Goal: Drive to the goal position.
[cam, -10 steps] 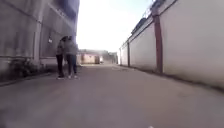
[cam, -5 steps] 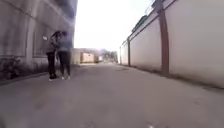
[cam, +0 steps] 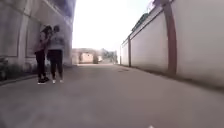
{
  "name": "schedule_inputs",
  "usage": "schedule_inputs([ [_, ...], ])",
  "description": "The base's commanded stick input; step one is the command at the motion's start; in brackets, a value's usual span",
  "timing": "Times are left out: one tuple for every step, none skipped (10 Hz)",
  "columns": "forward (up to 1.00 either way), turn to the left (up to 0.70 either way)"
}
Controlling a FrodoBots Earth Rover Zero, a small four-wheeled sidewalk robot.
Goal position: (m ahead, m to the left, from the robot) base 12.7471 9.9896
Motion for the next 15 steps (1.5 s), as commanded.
schedule_inputs([
  [1.0,0.0],
  [1.0,0.0],
  [1.0,0.0],
  [1.0,0.0],
  [1.0,0.0],
  [1.0,0.0],
  [1.0,0.0],
  [1.0,0.27],
  [1.0,0.0],
  [1.0,0.0],
  [1.0,0.0],
  [1.0,0.0],
  [1.0,0.0],
  [1.0,0.0],
  [1.0,0.0],
])
